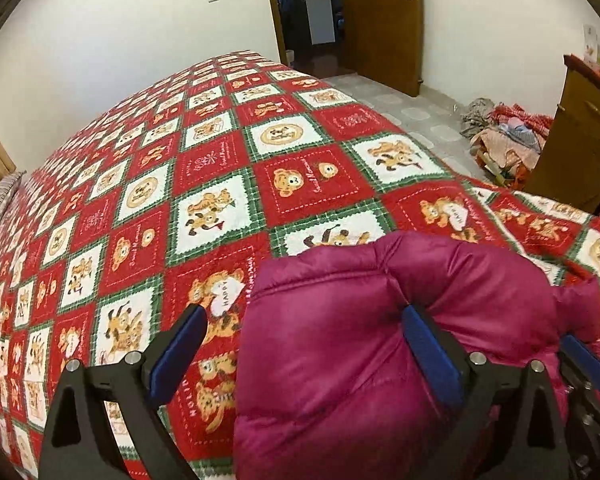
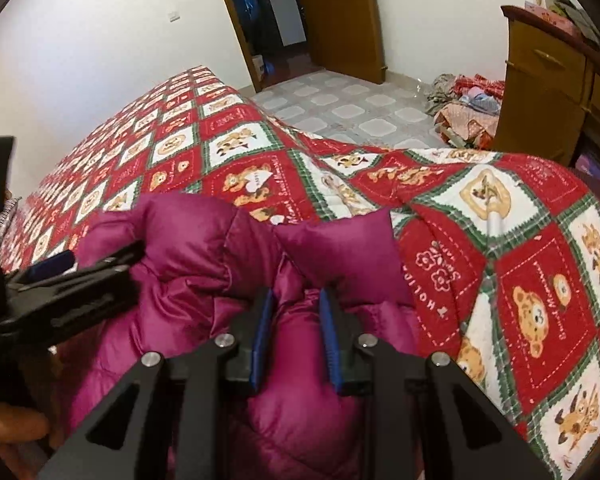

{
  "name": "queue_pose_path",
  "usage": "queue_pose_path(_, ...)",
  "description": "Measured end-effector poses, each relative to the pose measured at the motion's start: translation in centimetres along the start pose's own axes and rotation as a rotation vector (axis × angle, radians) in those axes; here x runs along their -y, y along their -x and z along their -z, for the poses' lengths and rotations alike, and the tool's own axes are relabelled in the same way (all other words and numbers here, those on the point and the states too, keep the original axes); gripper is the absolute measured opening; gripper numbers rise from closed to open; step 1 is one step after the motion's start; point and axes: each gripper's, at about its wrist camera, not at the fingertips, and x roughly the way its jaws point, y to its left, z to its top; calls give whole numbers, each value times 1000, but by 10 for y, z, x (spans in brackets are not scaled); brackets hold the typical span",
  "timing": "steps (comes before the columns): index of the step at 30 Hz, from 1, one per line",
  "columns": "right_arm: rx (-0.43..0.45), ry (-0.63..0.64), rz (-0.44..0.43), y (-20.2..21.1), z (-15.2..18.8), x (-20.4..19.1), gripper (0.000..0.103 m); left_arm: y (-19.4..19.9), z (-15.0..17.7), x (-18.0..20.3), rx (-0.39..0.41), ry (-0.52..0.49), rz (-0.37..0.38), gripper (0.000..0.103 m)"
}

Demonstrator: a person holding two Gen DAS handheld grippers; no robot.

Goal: Fold large clothes
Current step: 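Lower the rolled bundle onto the quilt with both grippers, then open both grippers and release the folded jacket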

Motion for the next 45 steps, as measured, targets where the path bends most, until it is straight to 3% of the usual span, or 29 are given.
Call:
queue_pose_path(10, 2, 2, 21, -4, -2, -3, 27, -9, 3, -2, -1, 2, 27, 100)
queue_pose_path(15, 0, -1, 19, -5, -2, -1, 27, 41, 20, -8, 52, -60, 41, 100)
queue_pose_path(19, -3, 16, 45, -5, -3, -5, 27, 72, 50, -16, 26, -27, 100, 100)
queue_pose_path(23, 25, 18, 44, 22, 0, -3, 28, 78, 68, -11, 29, -41, 85, 100)
queue_pose_path(30, 70, 78, 68, 74, 40, -11, 30, 78, 70, -7, 22, -35, 71, 100)
queue_pose_path(35, 46, 49, 82, 56, 51, -7, 30, 74, 76, -4, 26, -46, 61, 100)
queue_pose_path(40, 98, 90, 143, 48, 58, -15, 30, 68, 77, -7, -1, -24, 70, 100)
queue_pose_path(45, 96, 84, 142, 50, 58, -14, 31, 89, 84, -10, 5, -17, 78, 100)
